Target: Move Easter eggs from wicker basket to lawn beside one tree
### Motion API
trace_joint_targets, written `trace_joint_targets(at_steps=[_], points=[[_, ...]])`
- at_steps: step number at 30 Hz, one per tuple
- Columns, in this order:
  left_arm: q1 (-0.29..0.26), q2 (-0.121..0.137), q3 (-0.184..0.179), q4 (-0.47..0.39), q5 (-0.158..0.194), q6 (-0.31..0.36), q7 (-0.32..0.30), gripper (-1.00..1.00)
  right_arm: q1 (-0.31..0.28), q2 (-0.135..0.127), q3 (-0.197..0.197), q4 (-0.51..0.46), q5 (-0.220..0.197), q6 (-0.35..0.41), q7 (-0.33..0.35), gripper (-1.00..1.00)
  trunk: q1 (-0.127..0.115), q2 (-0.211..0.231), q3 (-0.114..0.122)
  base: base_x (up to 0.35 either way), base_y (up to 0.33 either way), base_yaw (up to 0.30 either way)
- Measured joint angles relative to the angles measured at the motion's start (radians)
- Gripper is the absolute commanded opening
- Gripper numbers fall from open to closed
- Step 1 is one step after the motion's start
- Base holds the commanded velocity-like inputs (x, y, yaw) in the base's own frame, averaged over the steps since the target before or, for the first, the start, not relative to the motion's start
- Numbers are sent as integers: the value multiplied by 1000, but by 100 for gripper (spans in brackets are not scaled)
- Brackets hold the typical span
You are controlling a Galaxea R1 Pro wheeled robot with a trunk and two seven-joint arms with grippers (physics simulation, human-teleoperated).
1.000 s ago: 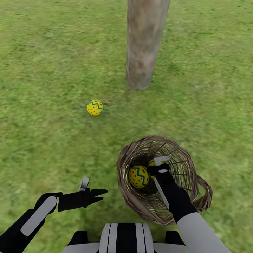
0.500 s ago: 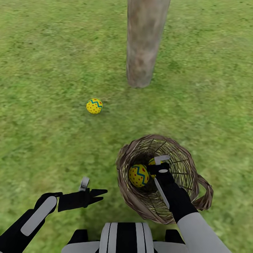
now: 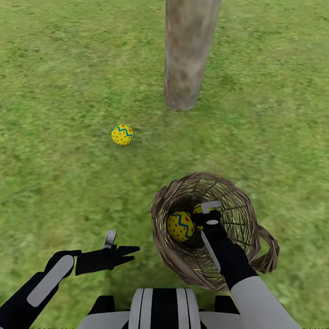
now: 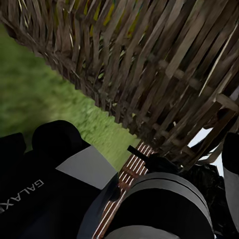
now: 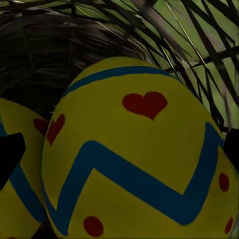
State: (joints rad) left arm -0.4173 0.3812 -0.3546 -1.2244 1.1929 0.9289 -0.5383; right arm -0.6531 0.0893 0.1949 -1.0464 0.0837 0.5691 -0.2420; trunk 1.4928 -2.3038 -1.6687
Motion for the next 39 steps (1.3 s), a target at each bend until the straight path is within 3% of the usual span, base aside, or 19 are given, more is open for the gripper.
trace_joint_targets(at_steps=[5,23,25,27,28,39], points=[[0,0,0,0,0,1,0,100,0,1,-1,-10,25,0,-1,100,0,0,-8,0,0,0],[0,0,-11,-1,0,2,0,100,0,-1,2,-15,50,7,-5,100,0,0,-36,0,0,0],[0,0,-12,-1,0,2,0,100,0,0,2,-12,69,6,-3,100,0,0,-38,0,0,0],[1,0,-11,-2,0,2,0,100,0,2,1,-6,125,9,-1,100,0,0,-41,0,0,0],[1,0,-11,-2,0,2,0,100,0,3,1,-5,134,10,-1,100,0,0,-42,0,0,0],[0,0,-23,-1,0,2,0,100,0,0,3,0,148,15,-1,100,0,0,-52,0,0,0]])
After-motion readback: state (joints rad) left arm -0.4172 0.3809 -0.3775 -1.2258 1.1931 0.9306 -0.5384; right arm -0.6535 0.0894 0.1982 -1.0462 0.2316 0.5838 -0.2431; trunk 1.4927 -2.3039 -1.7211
